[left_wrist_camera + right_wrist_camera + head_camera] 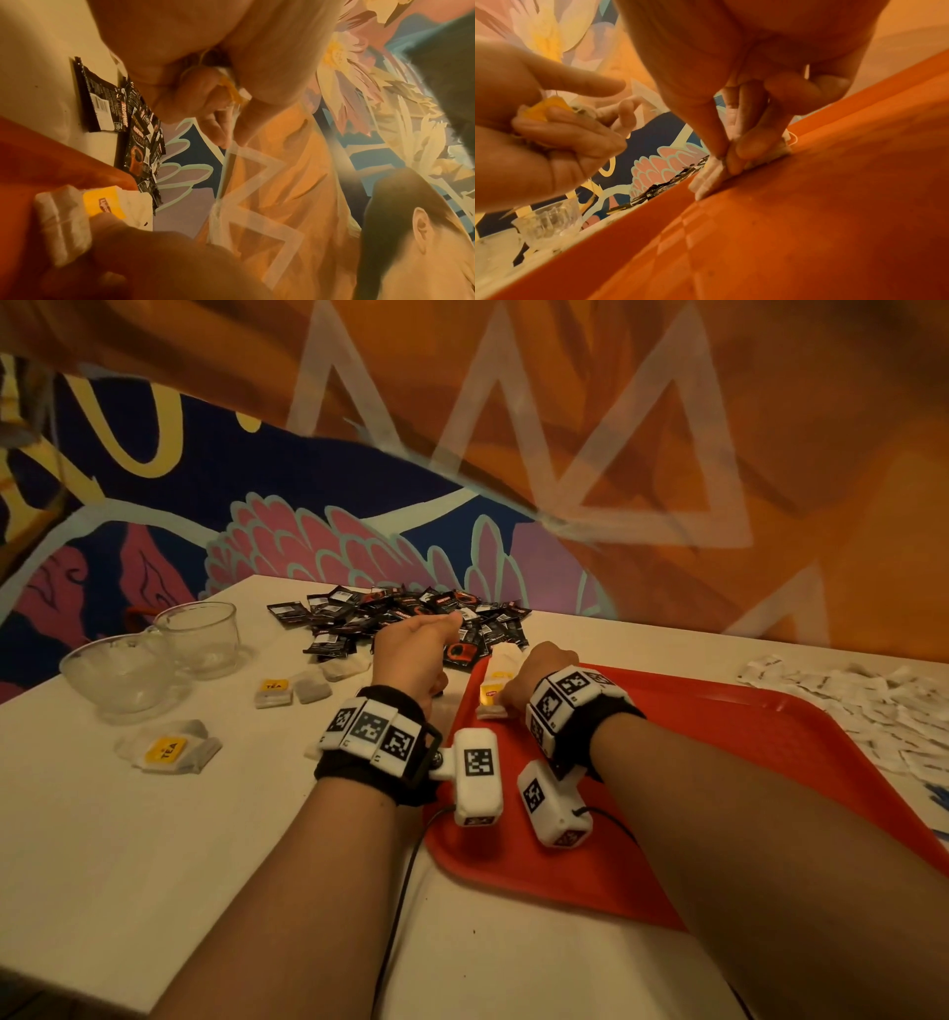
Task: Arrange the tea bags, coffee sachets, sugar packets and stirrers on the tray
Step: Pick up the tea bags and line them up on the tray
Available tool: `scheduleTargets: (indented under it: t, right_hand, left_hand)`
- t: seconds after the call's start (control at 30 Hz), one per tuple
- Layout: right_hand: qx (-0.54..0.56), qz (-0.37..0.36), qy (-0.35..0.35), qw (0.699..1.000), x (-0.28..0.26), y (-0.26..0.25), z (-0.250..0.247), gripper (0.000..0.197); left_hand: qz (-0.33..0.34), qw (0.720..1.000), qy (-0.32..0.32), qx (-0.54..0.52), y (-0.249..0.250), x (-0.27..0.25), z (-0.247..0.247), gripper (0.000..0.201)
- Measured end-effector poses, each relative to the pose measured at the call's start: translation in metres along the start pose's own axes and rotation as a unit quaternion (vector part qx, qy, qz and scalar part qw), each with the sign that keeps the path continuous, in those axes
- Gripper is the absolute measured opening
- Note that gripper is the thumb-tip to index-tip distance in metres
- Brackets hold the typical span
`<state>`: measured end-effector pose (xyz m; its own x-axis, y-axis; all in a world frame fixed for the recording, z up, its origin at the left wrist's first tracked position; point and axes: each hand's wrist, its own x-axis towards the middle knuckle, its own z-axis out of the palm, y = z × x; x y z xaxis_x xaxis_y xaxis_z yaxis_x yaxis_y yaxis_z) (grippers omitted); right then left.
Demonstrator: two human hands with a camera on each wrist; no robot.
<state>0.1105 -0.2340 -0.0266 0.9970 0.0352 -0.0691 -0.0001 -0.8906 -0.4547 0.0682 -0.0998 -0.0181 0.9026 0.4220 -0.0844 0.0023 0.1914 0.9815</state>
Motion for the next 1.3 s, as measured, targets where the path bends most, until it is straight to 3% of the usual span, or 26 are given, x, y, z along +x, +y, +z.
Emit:
scheduleTargets:
  t: [0.17,0.4,0.53,0.6,0.7,0.77,0.97,1.07,1.23,1.3]
  right_hand:
    - [-0.029,0.009,0.010,1.000,0.000,-0.003,-0.002,0.048]
    - [0.022,0.028,0.002,0.999,0.004,0.005,-0.013,0.053]
    - [0.160,-0.075,-0.020,0.984,-0.001,0.011,-0.025,0.014]
    - [0.218,-0.150,-0.011,0.964,-0.012,0.014,-0.031,0.004]
    - [0.283,-0.227,-0.018,0.932,-0.023,0.019,-0.036,0.012]
    - [0.281,-0.254,-0.024,0.925,-0.026,0.022,-0.037,0.019]
    - [0.233,-0.271,0.000,0.934,-0.038,0.027,-0.040,0.006]
    - [0.262,-0.261,0.026,0.929,-0.039,0.031,-0.039,0.013]
    - [0.348,-0.195,0.075,0.914,-0.033,0.035,-0.036,0.015]
    - [0.391,-0.164,0.079,0.902,-0.032,0.036,-0.035,0.014]
  left_hand:
    - [-0.003,1.000,-0.004,0.005,0.001,-0.001,0.000,0.005]
    - [-0.042,0.997,-0.050,-0.045,0.001,-0.002,0.003,0.043]
    - [-0.058,0.990,-0.114,-0.065,0.001,-0.008,0.008,0.061]
    - [-0.060,0.987,-0.137,-0.060,0.001,-0.012,0.011,0.066]
    - [-0.072,0.982,-0.168,-0.054,0.001,-0.016,0.015,0.074]
    - [-0.082,0.978,-0.186,-0.047,0.000,-0.018,0.018,0.080]
    - [-0.094,0.960,-0.262,-0.025,0.001,-0.027,0.024,0.079]
    - [-0.100,0.954,-0.281,-0.045,0.002,-0.031,0.024,0.073]
    - [-0.088,0.958,-0.267,-0.057,0.000,-0.028,0.025,0.047]
    - [-0.076,0.965,-0.246,-0.054,-0.003,-0.024,0.024,0.048]
